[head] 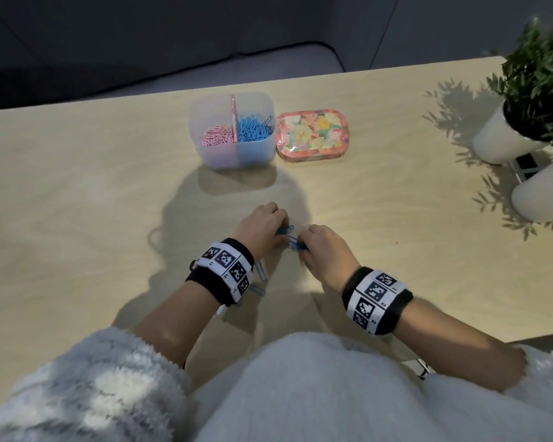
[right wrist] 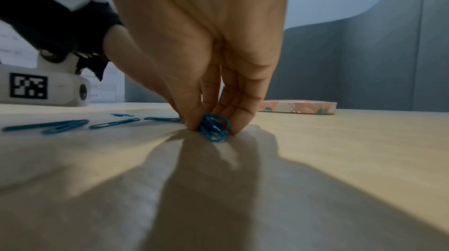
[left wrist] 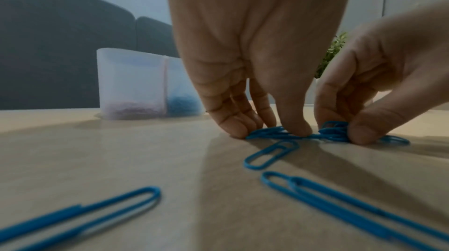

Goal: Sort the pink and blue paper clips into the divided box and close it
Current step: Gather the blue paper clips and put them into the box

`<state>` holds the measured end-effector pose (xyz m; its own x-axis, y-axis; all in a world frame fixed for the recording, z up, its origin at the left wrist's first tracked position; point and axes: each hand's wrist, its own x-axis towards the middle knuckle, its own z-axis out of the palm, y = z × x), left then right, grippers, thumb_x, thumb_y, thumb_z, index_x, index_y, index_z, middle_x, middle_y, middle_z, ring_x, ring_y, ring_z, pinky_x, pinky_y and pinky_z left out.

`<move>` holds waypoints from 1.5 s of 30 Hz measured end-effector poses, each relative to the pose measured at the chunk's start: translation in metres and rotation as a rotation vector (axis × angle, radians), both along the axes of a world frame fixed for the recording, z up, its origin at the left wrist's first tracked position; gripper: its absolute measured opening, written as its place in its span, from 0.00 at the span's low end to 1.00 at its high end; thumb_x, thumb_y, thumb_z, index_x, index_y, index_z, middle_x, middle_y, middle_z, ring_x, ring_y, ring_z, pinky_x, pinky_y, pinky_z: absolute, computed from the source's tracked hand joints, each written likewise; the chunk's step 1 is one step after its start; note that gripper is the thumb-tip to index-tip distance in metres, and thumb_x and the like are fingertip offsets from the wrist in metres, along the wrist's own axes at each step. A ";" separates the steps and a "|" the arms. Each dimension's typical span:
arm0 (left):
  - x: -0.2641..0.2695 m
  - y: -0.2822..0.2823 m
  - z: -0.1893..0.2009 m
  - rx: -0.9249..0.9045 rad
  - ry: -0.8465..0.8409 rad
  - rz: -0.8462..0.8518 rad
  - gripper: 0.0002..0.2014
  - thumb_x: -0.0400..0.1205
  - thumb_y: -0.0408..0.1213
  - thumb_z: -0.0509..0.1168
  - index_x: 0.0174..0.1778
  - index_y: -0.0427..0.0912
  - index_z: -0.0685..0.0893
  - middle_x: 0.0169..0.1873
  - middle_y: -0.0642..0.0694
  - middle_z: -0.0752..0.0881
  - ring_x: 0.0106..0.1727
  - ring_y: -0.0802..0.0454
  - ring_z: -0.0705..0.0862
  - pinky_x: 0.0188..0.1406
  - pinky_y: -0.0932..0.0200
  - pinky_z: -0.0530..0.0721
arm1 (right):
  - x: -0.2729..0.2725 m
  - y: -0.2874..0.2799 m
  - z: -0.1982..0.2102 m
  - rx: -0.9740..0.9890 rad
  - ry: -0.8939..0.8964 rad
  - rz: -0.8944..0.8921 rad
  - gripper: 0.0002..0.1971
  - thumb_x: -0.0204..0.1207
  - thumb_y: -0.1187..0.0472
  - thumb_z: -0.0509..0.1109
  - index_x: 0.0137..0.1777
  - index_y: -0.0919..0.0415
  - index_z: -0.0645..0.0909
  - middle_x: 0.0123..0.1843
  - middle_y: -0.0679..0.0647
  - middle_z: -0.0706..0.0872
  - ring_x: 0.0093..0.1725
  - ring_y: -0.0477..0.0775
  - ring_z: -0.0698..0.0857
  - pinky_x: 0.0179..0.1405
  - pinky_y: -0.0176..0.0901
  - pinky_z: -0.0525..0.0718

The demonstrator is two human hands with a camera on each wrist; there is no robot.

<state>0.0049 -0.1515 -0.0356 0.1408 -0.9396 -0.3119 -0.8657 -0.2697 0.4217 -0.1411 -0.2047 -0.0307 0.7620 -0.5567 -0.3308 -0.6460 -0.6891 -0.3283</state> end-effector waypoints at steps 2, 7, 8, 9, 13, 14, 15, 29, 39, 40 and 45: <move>-0.001 -0.002 0.001 0.022 -0.053 -0.049 0.12 0.79 0.35 0.64 0.55 0.34 0.80 0.55 0.35 0.79 0.57 0.38 0.78 0.55 0.48 0.76 | 0.002 0.002 0.001 -0.008 0.011 0.010 0.10 0.78 0.67 0.58 0.55 0.68 0.77 0.57 0.64 0.81 0.61 0.63 0.77 0.53 0.48 0.75; -0.007 -0.002 0.002 -0.029 -0.263 -0.194 0.08 0.76 0.34 0.66 0.46 0.33 0.82 0.45 0.37 0.83 0.47 0.40 0.83 0.38 0.50 0.81 | -0.003 0.001 -0.002 -0.006 0.014 -0.064 0.10 0.77 0.69 0.58 0.56 0.68 0.75 0.59 0.65 0.80 0.61 0.64 0.76 0.54 0.49 0.75; -0.007 -0.001 0.004 -0.024 -0.322 -0.236 0.06 0.70 0.34 0.71 0.36 0.35 0.82 0.35 0.39 0.84 0.35 0.41 0.85 0.23 0.55 0.79 | -0.005 0.000 -0.005 -0.021 0.015 -0.065 0.10 0.78 0.68 0.59 0.57 0.67 0.75 0.60 0.64 0.79 0.62 0.63 0.75 0.55 0.48 0.74; -0.004 0.000 0.003 -0.005 -0.347 -0.273 0.09 0.64 0.36 0.74 0.29 0.37 0.81 0.28 0.41 0.83 0.26 0.44 0.84 0.12 0.61 0.73 | -0.007 -0.001 -0.007 -0.041 0.018 -0.054 0.11 0.78 0.68 0.59 0.58 0.67 0.75 0.60 0.63 0.78 0.62 0.63 0.74 0.56 0.47 0.74; -0.005 0.000 0.004 -0.035 -0.461 -0.329 0.15 0.56 0.39 0.83 0.27 0.40 0.82 0.25 0.46 0.83 0.23 0.49 0.83 0.10 0.65 0.69 | -0.011 0.001 -0.007 -0.172 0.016 0.040 0.11 0.65 0.68 0.74 0.47 0.66 0.79 0.48 0.61 0.83 0.49 0.62 0.82 0.44 0.44 0.81; -0.007 0.001 0.010 -0.033 -0.452 -0.330 0.11 0.65 0.37 0.78 0.34 0.38 0.83 0.33 0.42 0.85 0.32 0.46 0.86 0.18 0.60 0.76 | -0.010 0.001 -0.007 -0.195 0.047 0.062 0.16 0.53 0.67 0.81 0.40 0.63 0.80 0.39 0.57 0.84 0.40 0.58 0.85 0.34 0.38 0.81; -0.010 0.000 0.015 0.012 -0.377 -0.282 0.07 0.76 0.34 0.69 0.44 0.34 0.82 0.43 0.38 0.85 0.44 0.42 0.85 0.31 0.53 0.80 | -0.010 0.000 -0.006 -0.211 0.072 0.068 0.20 0.43 0.65 0.84 0.35 0.60 0.79 0.33 0.54 0.84 0.33 0.54 0.84 0.27 0.34 0.79; 0.077 -0.087 0.076 -0.273 -0.137 0.313 0.13 0.81 0.36 0.57 0.54 0.33 0.81 0.54 0.33 0.84 0.57 0.35 0.80 0.55 0.46 0.76 | -0.007 -0.056 0.017 0.407 -0.276 -0.356 0.19 0.70 0.73 0.65 0.23 0.54 0.68 0.24 0.47 0.73 0.27 0.44 0.72 0.28 0.30 0.70; 0.084 -0.071 0.079 -0.298 -0.244 0.249 0.13 0.83 0.35 0.54 0.46 0.33 0.83 0.48 0.31 0.86 0.51 0.34 0.82 0.50 0.46 0.75 | 0.092 -0.115 0.061 0.393 -0.532 -0.430 0.04 0.68 0.72 0.68 0.34 0.67 0.78 0.18 0.49 0.73 0.17 0.38 0.70 0.26 0.37 0.73; 0.082 -0.057 0.078 -0.358 -0.214 0.258 0.12 0.82 0.34 0.55 0.45 0.34 0.84 0.47 0.31 0.87 0.50 0.35 0.82 0.49 0.46 0.75 | 0.108 -0.119 0.065 0.372 -0.539 -0.443 0.05 0.68 0.71 0.68 0.32 0.66 0.78 0.13 0.44 0.72 0.15 0.38 0.70 0.24 0.35 0.73; 0.071 0.026 0.048 -0.298 -0.095 0.286 0.07 0.79 0.33 0.62 0.45 0.35 0.85 0.43 0.36 0.88 0.46 0.37 0.84 0.45 0.47 0.80 | 0.167 -0.128 0.065 0.394 -0.590 -0.535 0.15 0.67 0.71 0.69 0.21 0.61 0.74 0.14 0.46 0.75 0.15 0.42 0.78 0.23 0.42 0.81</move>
